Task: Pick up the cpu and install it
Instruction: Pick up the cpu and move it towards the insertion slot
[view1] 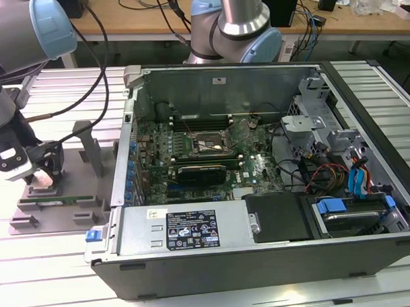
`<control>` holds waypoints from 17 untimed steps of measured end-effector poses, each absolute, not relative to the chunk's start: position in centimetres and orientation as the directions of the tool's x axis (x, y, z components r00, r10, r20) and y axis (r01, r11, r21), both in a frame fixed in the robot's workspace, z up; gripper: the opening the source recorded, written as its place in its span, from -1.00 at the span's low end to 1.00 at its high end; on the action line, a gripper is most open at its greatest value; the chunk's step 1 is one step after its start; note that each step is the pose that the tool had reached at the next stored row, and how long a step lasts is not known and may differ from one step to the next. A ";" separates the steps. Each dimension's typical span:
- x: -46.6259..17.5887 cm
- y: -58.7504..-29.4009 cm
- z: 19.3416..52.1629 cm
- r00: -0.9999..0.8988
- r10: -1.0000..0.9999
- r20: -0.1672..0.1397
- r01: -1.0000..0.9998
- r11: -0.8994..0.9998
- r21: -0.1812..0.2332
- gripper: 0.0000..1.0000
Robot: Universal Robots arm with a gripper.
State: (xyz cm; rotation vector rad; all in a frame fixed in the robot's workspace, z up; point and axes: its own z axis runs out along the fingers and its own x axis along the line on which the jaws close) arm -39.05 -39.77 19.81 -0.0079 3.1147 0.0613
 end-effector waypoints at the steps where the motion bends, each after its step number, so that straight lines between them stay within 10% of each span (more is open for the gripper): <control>1: -39.1 -39.8 19.8 -1.000 -0.004 -0.026 -0.006 0.999 0.039 0.09; 17: -39.1 -39.7 25.5 -1.000 -0.005 -0.026 -0.006 0.999 0.039 0.09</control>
